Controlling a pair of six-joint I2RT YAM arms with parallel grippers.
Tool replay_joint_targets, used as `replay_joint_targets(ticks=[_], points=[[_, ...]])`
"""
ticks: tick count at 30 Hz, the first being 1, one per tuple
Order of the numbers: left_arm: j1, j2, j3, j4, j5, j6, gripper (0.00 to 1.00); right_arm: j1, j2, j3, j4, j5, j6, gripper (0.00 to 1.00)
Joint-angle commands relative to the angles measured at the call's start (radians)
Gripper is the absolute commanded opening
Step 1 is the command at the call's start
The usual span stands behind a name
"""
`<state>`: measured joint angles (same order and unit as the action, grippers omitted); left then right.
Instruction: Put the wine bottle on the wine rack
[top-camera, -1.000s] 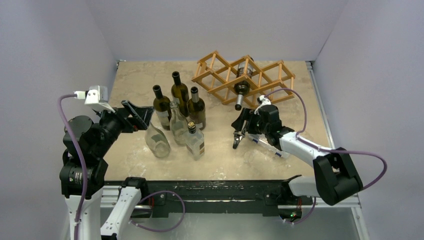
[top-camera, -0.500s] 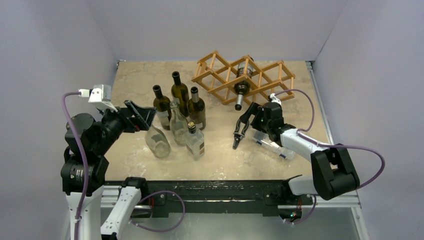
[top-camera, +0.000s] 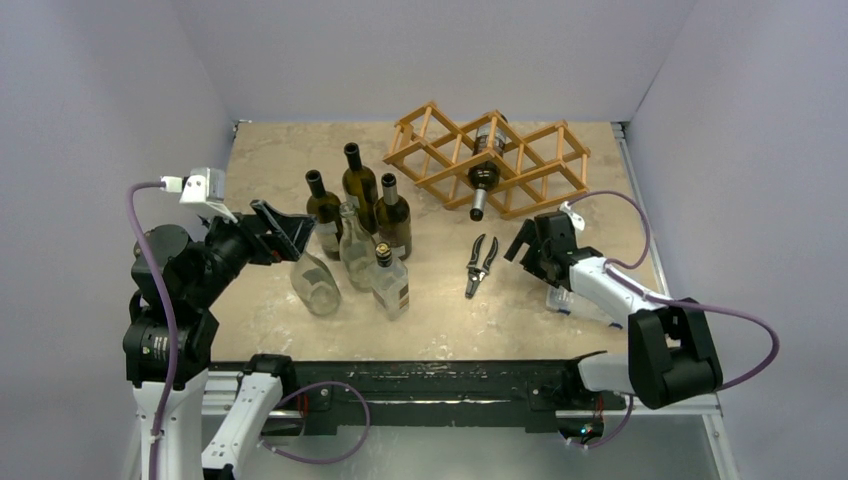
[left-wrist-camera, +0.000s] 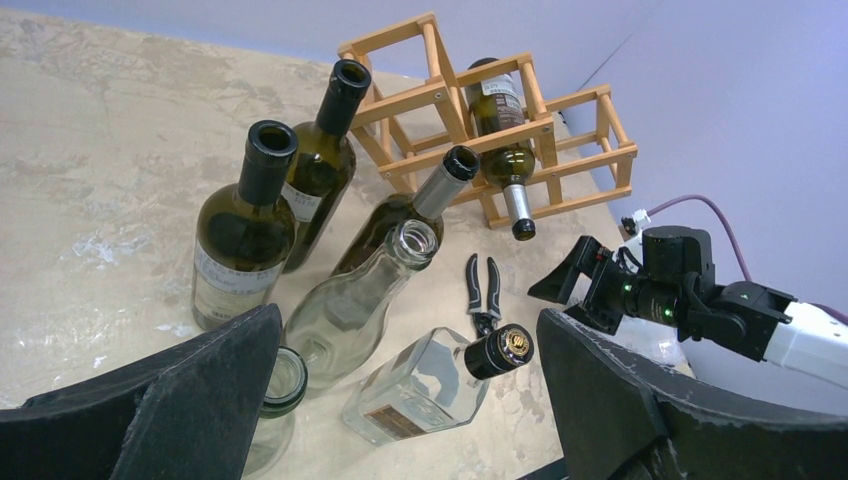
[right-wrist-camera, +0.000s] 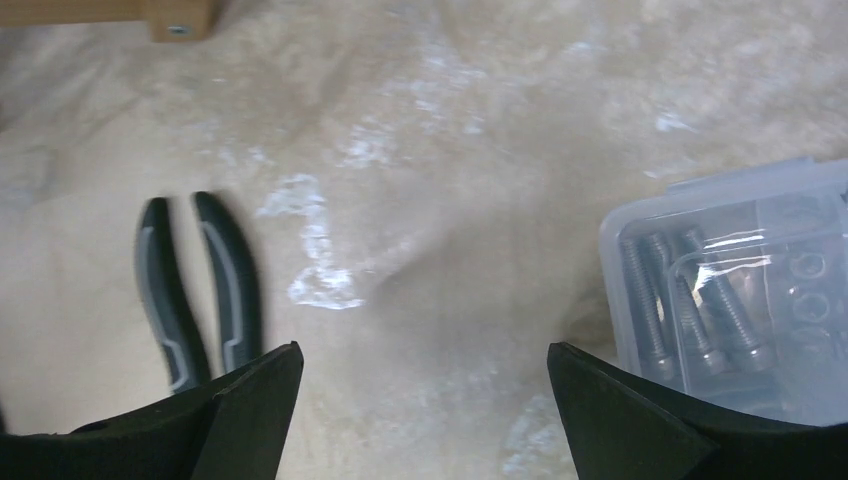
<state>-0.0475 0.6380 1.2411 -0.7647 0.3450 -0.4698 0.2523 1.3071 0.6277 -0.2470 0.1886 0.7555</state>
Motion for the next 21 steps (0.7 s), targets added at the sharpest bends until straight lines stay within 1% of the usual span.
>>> replay_joint_targets(ticks=[1, 3, 4, 7, 12, 16, 18, 21], points=[[-0.004, 0.014, 0.002, 0.030, 0.040, -0.011, 1.00, -0.053, -0.045, -0.030, -0.118, 0.042, 0.010, 0.97], [-0.003, 0.012, 0.004, 0.024, 0.043, -0.008, 1.00, -0.053, -0.085, -0.022, -0.096, 0.038, -0.048, 0.96], [-0.003, 0.011, 0.003, 0.024, 0.044, -0.010, 1.00, -0.047, -0.110, -0.019, -0.067, 0.012, -0.103, 0.95], [-0.003, 0.013, -0.004, 0.036, 0.055, -0.021, 1.00, -0.021, -0.177, 0.003, -0.054, -0.041, -0.167, 0.94], [-0.003, 0.029, -0.024, 0.075, 0.113, -0.057, 1.00, 0.060, -0.271, 0.012, 0.000, -0.211, -0.255, 0.99], [-0.003, 0.051, -0.029, 0.097, 0.171, -0.081, 1.00, 0.133, -0.298, 0.017, 0.064, -0.393, -0.297, 0.99], [-0.004, 0.062, -0.031, 0.105, 0.195, -0.088, 1.00, 0.172, -0.315, 0.023, 0.089, -0.439, -0.298, 0.99], [-0.003, 0.074, -0.032, 0.123, 0.234, -0.103, 1.00, 0.196, -0.335, 0.049, 0.114, -0.511, -0.302, 0.99]])
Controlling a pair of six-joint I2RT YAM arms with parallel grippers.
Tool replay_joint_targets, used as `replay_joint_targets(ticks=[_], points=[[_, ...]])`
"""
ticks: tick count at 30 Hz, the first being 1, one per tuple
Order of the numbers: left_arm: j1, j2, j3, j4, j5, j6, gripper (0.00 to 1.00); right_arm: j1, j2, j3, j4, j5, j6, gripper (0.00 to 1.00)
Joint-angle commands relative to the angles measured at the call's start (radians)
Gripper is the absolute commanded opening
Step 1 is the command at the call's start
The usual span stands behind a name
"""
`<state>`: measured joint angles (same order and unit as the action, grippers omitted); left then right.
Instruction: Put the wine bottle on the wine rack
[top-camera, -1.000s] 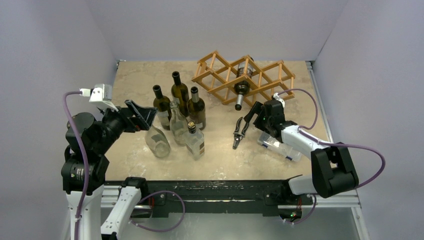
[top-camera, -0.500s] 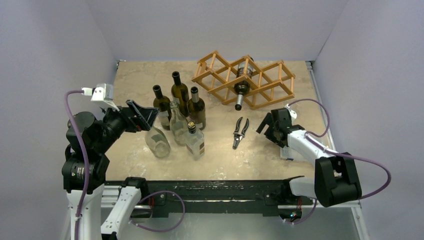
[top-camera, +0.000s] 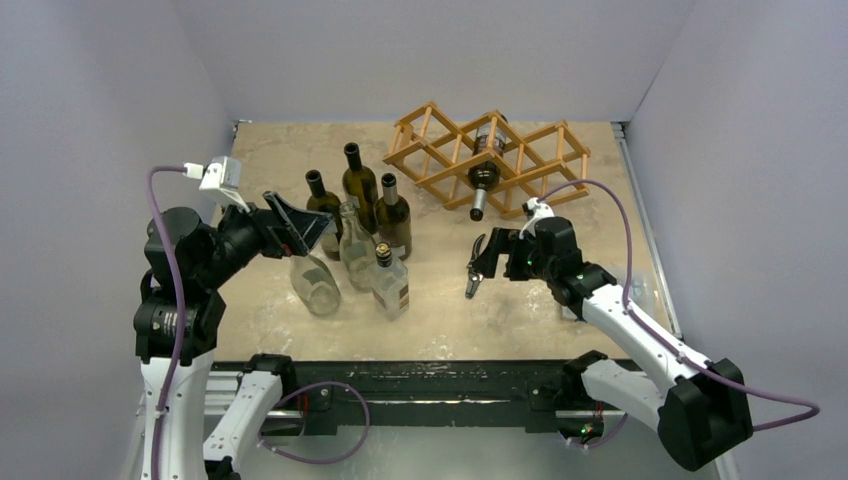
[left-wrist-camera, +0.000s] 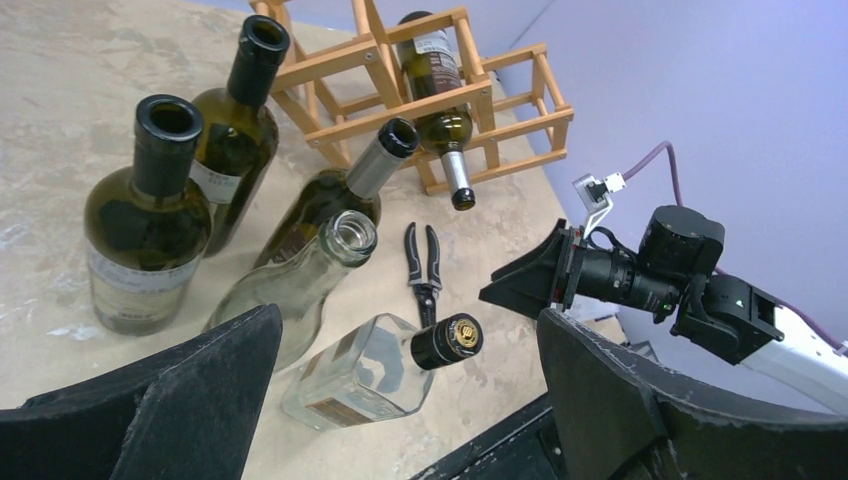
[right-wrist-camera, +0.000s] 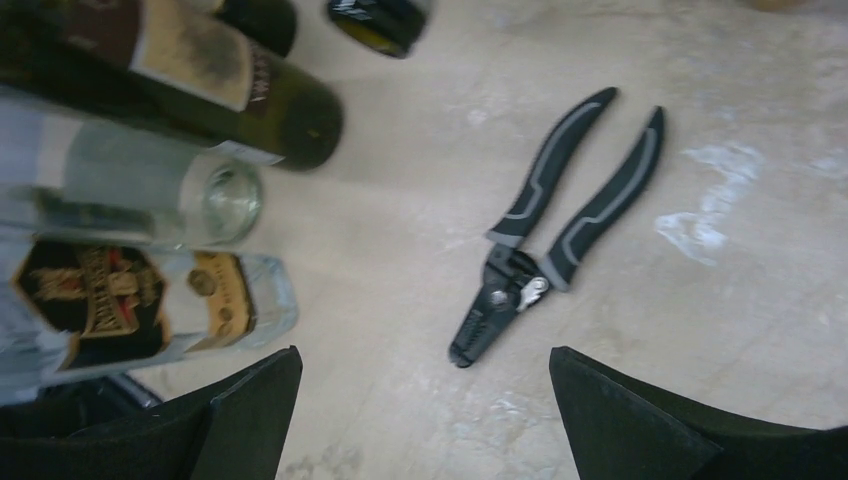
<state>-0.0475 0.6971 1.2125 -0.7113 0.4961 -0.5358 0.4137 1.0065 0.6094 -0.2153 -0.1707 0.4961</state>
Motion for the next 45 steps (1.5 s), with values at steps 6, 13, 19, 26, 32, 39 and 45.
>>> replay_joint_targets(ticks=[6, 13, 19, 26, 32, 39, 45], points=[[-0.049, 0.050, 0.020, 0.115, 0.181, -0.053, 1.00, 0.058, -0.044, 0.141, 0.063, -0.142, -0.055, 0.99], [-0.394, 0.148, 0.154, -0.130, -0.218, 0.097, 1.00, 0.058, 0.011, 0.186, 0.019, -0.028, -0.067, 0.99], [-0.623, 0.232, 0.171, -0.229, -0.543, 0.127, 0.96, 0.058, 0.021, 0.197, 0.008, 0.002, -0.056, 0.99], [-0.781, 0.377, 0.217, -0.282, -0.706, 0.116, 0.85, 0.058, 0.044, 0.197, -0.006, 0.024, -0.046, 0.99], [-0.850, 0.483, 0.244, -0.289, -0.758, 0.114, 0.81, 0.058, 0.058, 0.195, 0.009, 0.025, -0.018, 0.99], [-0.921, 0.545, 0.264, -0.323, -0.856, 0.121, 0.69, 0.059, 0.076, 0.185, 0.012, 0.037, -0.024, 0.99], [-0.948, 0.560, 0.254, -0.327, -0.870, 0.116, 0.59, 0.058, 0.086, 0.174, 0.016, 0.033, -0.021, 0.99]])
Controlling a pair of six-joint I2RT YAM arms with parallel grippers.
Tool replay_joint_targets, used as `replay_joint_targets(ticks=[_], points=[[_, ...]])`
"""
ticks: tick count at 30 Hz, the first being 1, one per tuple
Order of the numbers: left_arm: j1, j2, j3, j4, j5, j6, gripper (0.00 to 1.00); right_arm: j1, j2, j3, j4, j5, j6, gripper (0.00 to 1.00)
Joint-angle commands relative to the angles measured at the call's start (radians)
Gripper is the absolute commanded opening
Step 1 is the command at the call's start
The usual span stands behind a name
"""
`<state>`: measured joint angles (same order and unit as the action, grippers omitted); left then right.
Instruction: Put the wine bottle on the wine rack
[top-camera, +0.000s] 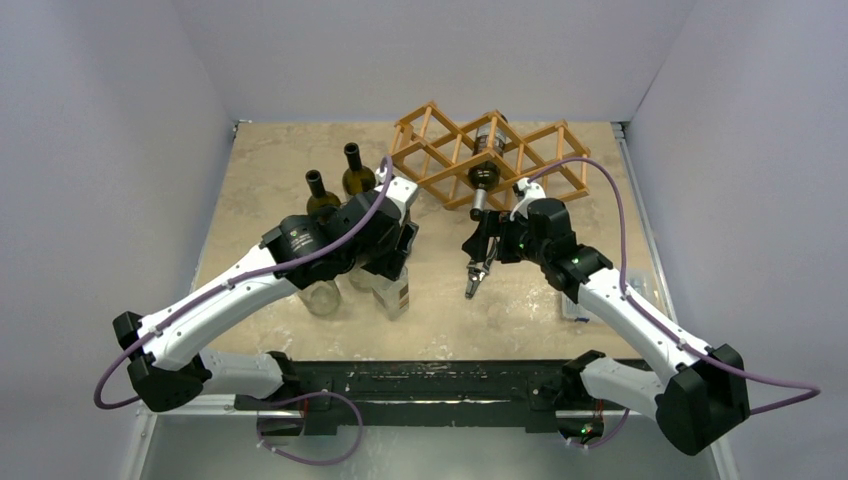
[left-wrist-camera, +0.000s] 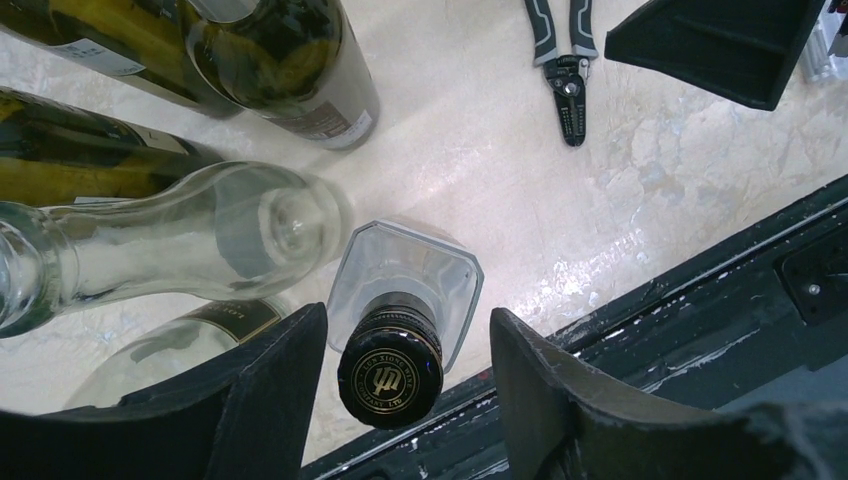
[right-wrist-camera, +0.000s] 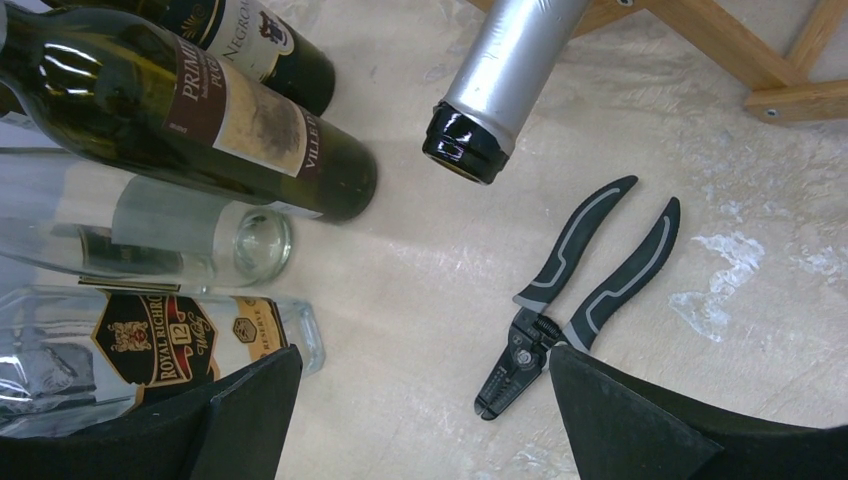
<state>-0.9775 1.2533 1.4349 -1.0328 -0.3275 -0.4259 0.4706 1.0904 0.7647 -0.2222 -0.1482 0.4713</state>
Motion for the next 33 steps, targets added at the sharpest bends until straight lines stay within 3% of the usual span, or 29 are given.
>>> replay_joint_targets(ticks=[1, 7, 14, 16, 19, 25, 33], points=[[-0.022, 0.004, 0.030, -0.007, -0.051, 0.005, 0.59, 0.001, 0.001, 0.017, 0.023, 0.012, 0.003, 0.99], [-0.024, 0.009, 0.010, -0.009, -0.069, 0.007, 0.54, 0.001, 0.001, 0.007, 0.028, 0.016, 0.001, 0.99], [-0.025, 0.017, -0.006, 0.018, -0.057, 0.008, 0.33, 0.001, 0.007, 0.008, 0.024, 0.015, 0.005, 0.99], [-0.028, 0.024, -0.005, 0.037, -0.050, 0.019, 0.23, 0.000, 0.009, 0.012, 0.009, 0.030, 0.023, 0.99], [-0.041, 0.024, 0.000, 0.082, -0.064, 0.051, 0.00, 0.000, 0.009, 0.023, -0.021, 0.074, 0.036, 0.99], [-0.084, 0.016, 0.022, 0.224, -0.148, 0.158, 0.00, 0.000, -0.002, 0.022, -0.032, 0.097, 0.048, 0.99], [-0.149, -0.039, -0.121, 0.608, -0.240, 0.322, 0.00, -0.001, 0.000, 0.017, -0.039, 0.113, 0.053, 0.99]])
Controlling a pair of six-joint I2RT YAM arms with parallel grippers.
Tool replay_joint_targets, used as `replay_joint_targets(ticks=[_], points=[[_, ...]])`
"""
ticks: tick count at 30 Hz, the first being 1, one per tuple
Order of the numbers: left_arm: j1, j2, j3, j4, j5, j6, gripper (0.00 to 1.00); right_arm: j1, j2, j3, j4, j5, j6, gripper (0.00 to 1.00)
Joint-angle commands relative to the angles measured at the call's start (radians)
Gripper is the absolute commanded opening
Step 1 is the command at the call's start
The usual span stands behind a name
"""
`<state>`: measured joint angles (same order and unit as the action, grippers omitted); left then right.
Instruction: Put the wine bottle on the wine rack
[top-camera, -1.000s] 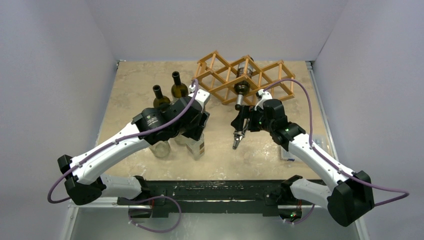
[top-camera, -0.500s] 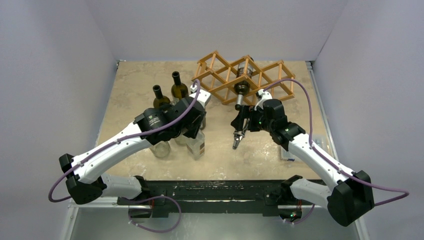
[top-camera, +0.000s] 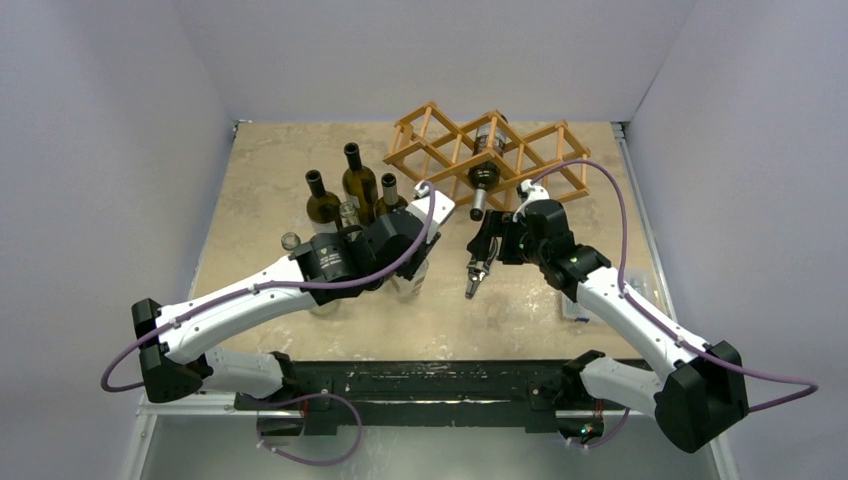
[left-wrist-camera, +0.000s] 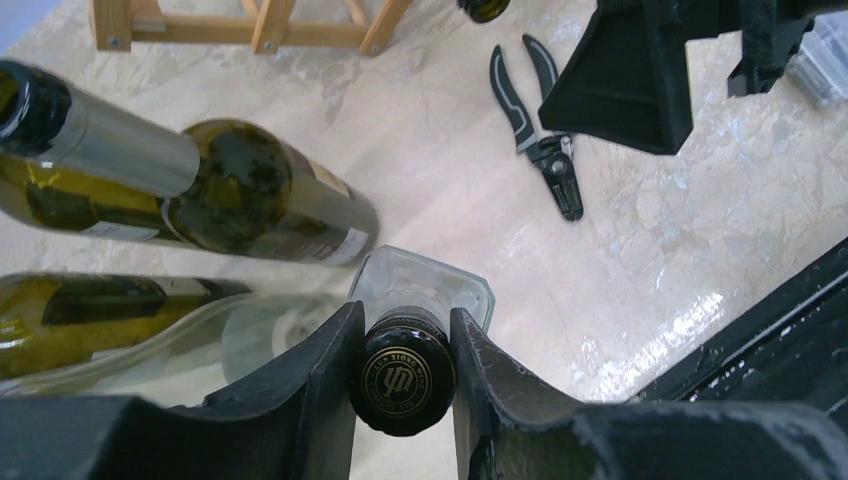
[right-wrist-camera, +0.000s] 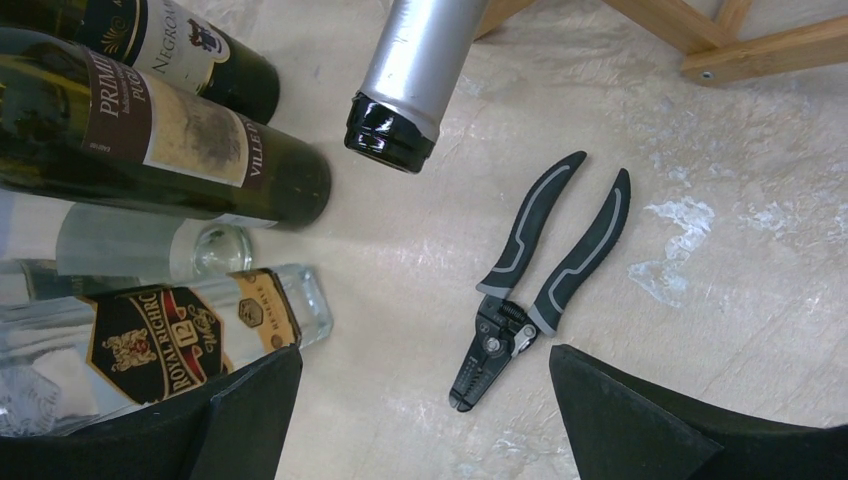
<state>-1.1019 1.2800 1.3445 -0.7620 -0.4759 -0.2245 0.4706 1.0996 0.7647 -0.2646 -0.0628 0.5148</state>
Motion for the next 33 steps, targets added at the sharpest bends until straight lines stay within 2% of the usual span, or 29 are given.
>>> replay_joint_targets(ticks=[1, 8, 12, 17, 20, 25, 30, 33], points=[[-0.033, -0.067, -0.045, 0.380, -0.103, 0.153, 0.00, 0.000, -0.008, 0.015, 0.006, 0.027, 0.010, 0.99], [-0.067, -0.099, -0.215, 0.760, -0.134, 0.288, 0.00, -0.001, 0.031, 0.013, 0.019, 0.008, 0.013, 0.99], [-0.090, -0.100, -0.300, 0.852, -0.129, 0.336, 0.00, 0.000, 0.043, 0.031, -0.005, 0.036, 0.018, 0.99], [-0.154, -0.099, -0.371, 0.786, -0.134, 0.342, 0.00, 0.000, 0.047, 0.023, 0.002, 0.039, 0.033, 0.99], [-0.171, -0.110, -0.388, 0.649, -0.098, 0.253, 0.00, 0.000, 0.064, 0.022, 0.008, 0.036, 0.032, 0.99], [-0.221, -0.103, -0.450, 0.594, -0.083, 0.148, 0.00, 0.000, 0.098, 0.030, 0.024, 0.009, 0.024, 0.99], [-0.283, -0.009, -0.449, 0.589, -0.077, 0.096, 0.00, 0.000, 0.113, 0.045, 0.011, 0.026, 0.007, 0.99], [-0.336, 0.076, -0.415, 0.588, -0.131, 0.098, 0.00, 0.000, 0.109, 0.036, 0.007, 0.040, 0.007, 0.99]])
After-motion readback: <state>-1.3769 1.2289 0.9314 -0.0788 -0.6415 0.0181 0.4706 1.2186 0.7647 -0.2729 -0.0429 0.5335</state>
